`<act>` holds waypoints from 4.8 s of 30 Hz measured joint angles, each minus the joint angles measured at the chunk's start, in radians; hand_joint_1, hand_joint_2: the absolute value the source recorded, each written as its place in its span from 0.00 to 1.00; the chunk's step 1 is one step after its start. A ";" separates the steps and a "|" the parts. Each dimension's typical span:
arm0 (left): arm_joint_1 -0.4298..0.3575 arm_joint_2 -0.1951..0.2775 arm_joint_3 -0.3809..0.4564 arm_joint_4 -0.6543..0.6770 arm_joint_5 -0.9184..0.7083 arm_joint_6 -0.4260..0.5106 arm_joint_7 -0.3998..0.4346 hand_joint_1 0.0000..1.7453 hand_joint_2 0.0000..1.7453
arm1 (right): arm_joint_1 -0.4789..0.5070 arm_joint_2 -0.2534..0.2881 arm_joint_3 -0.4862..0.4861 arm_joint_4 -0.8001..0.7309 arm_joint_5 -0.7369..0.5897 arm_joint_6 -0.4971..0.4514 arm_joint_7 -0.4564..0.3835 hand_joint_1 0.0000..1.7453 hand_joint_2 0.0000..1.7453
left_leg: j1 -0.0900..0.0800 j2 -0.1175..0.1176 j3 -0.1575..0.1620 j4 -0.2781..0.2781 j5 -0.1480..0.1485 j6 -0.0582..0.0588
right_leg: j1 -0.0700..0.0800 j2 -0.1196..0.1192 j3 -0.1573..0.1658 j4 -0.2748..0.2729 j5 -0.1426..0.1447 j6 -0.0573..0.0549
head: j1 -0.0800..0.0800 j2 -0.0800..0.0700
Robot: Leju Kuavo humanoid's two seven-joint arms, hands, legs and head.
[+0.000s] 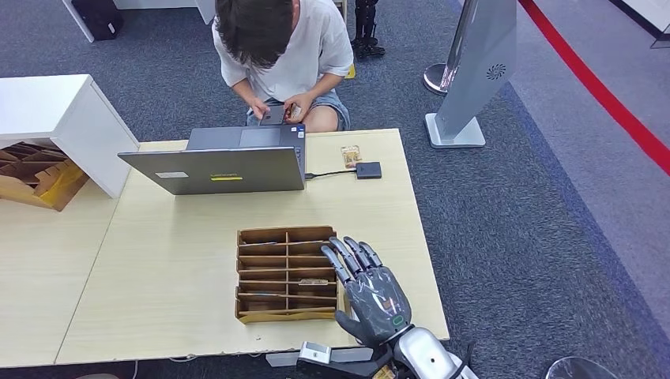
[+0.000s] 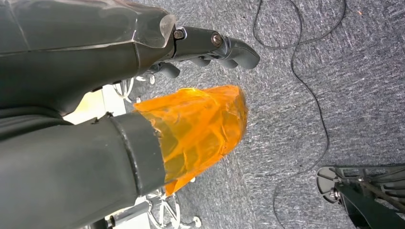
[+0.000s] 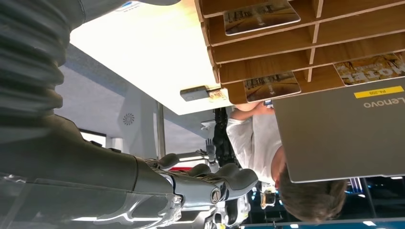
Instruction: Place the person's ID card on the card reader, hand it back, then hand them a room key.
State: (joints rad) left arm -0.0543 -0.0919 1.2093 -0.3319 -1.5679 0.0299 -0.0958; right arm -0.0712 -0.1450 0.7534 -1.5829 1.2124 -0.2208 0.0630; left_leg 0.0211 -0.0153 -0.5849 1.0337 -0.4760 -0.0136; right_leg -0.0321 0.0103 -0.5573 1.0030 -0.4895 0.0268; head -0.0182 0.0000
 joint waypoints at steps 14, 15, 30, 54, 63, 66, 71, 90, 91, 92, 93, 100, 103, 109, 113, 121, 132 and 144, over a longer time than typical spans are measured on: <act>0.000 0.000 -0.001 0.000 0.000 0.001 0.000 0.00 0.00 | -0.012 0.002 0.000 0.048 -0.010 0.004 0.010 0.39 1.00 | 0.000 0.000 0.000 0.000 0.000 0.000 | 0.000 0.000 0.000 0.000 0.000 0.000 | 0.000 0.000; 0.000 0.000 -0.001 0.000 0.000 0.001 0.000 0.00 0.00 | -0.012 0.002 0.000 0.049 -0.010 0.004 0.010 0.40 1.00 | 0.000 0.000 0.000 0.000 0.000 0.000 | 0.000 0.000 0.000 0.000 0.000 0.000 | 0.000 0.000; 0.000 0.000 -0.016 0.000 0.000 0.003 0.003 0.00 0.00 | -0.031 0.012 0.000 0.085 -0.013 0.021 0.010 0.32 1.00 | 0.000 0.000 0.000 0.000 0.000 0.000 | 0.000 0.000 0.000 0.000 0.000 0.000 | 0.000 0.000; -0.002 0.001 -0.033 0.000 0.000 0.003 0.008 0.00 0.00 | -0.095 0.053 0.037 0.136 -0.041 0.058 0.009 0.36 1.00 | 0.000 0.000 0.000 0.000 0.000 0.000 | 0.000 0.000 0.000 0.000 0.000 0.000 | 0.000 0.000; -0.002 0.001 -0.041 0.000 0.000 0.002 0.007 0.00 0.00 | -0.102 0.064 0.042 0.152 -0.051 0.070 0.009 0.38 1.00 | 0.000 0.000 0.000 0.000 0.000 0.000 | 0.000 0.000 0.000 0.000 0.000 0.000 | 0.000 0.000; -0.002 0.001 -0.042 0.000 0.000 0.002 0.007 0.00 0.00 | -0.104 0.068 0.042 0.157 -0.054 0.071 0.009 0.38 1.00 | 0.000 0.000 0.000 0.000 0.000 0.000 | 0.000 0.000 0.000 0.000 0.000 0.000 | 0.000 0.000; -0.003 0.001 -0.042 0.000 0.000 0.002 0.007 0.00 0.00 | -0.109 0.072 0.042 0.172 -0.062 0.074 0.010 0.38 1.00 | 0.000 0.000 0.000 0.000 0.000 0.000 | 0.000 0.000 0.000 0.000 0.000 0.000 | 0.000 0.000; -0.005 0.001 -0.043 0.000 0.000 0.001 0.007 0.00 0.00 | -0.122 0.086 0.042 0.234 -0.076 0.078 0.018 0.37 1.00 | 0.000 0.000 0.000 0.000 0.000 0.000 | 0.000 0.000 0.000 0.000 0.000 0.000 | 0.000 0.000; -0.005 0.001 -0.044 0.000 0.000 0.001 0.007 0.00 0.00 | -0.122 0.087 0.042 0.237 -0.077 0.079 0.018 0.37 1.00 | 0.000 0.000 0.000 0.000 0.000 0.000 | 0.000 0.000 0.000 0.000 0.000 0.000 | 0.000 0.000; -0.005 0.001 -0.044 0.000 0.000 0.001 0.007 0.00 0.00 | -0.123 0.088 0.042 0.239 -0.079 0.080 0.018 0.37 1.00 | 0.000 0.000 0.000 0.000 0.000 0.000 | 0.000 0.000 0.000 0.000 0.000 0.000 | 0.000 0.000; -0.005 0.001 -0.044 0.000 0.000 0.001 0.007 0.00 0.00 | -0.124 0.088 0.042 0.242 -0.080 0.082 0.018 0.37 1.00 | 0.000 0.000 0.000 0.000 0.000 0.000 | 0.000 0.000 0.000 0.000 0.000 0.000 | 0.000 0.000; -0.005 0.001 -0.044 0.001 0.000 0.000 0.007 0.00 0.00 | -0.131 0.093 0.040 0.252 -0.082 0.086 0.018 0.41 1.00 | 0.000 0.000 0.000 0.000 0.000 0.000 | 0.000 0.000 0.000 0.000 0.000 0.000 | 0.000 0.000; -0.005 0.001 -0.044 0.001 0.000 0.000 0.007 0.00 0.00 | -0.131 0.094 0.039 0.252 -0.082 0.086 0.018 0.44 1.00 | 0.000 0.000 0.000 0.000 0.000 0.000 | 0.000 0.000 0.000 0.000 0.000 0.000 | 0.000 0.000; -0.005 0.001 -0.044 0.001 0.000 0.000 0.007 0.00 0.00 | -0.136 0.098 0.039 0.259 -0.084 0.088 0.019 0.50 1.00 | 0.000 0.000 0.000 0.000 0.000 0.000 | 0.000 0.000 0.000 0.000 0.000 0.000 | 0.000 0.000; -0.006 0.001 -0.045 0.001 0.000 0.000 0.007 0.00 0.00 | -0.143 0.105 0.038 0.270 -0.084 0.089 0.020 0.56 1.00 | 0.000 0.000 0.000 0.000 0.000 0.000 | 0.000 0.000 0.000 0.000 0.000 0.000 | 0.000 0.000; -0.006 0.001 -0.051 0.001 0.000 0.000 0.007 0.00 0.00 | -0.155 0.115 0.037 0.280 -0.084 0.090 0.021 0.78 1.00 | 0.000 0.000 0.000 0.000 0.000 0.000 | 0.000 0.000 0.000 0.000 0.000 0.000 | 0.000 0.000; -0.007 0.001 -0.061 0.001 0.000 -0.001 0.007 0.00 0.00 | -0.165 0.121 0.036 0.292 -0.091 0.087 0.019 0.86 1.00 | 0.000 0.000 0.000 0.000 0.000 0.000 | 0.000 0.000 0.000 0.000 0.000 0.000 | 0.000 0.000; -0.007 0.001 -0.067 0.001 0.001 -0.001 0.007 0.00 0.00 | -0.160 0.124 0.020 0.272 -0.114 0.047 -0.005 0.97 1.00 | 0.000 0.000 0.000 0.000 0.000 0.000 | 0.000 0.000 0.000 0.000 0.000 0.000 | 0.000 0.000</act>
State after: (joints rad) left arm -0.0610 -0.0908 1.1421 -0.3311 -1.5664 0.0286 -0.0885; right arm -0.2309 -0.0210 0.7735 -1.3107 1.0984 -0.1733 0.0585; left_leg 0.0211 -0.0153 -0.5848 1.0337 -0.4756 -0.0140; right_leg -0.0321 0.0105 -0.5574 1.0031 -0.4893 0.0266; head -0.0182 0.0000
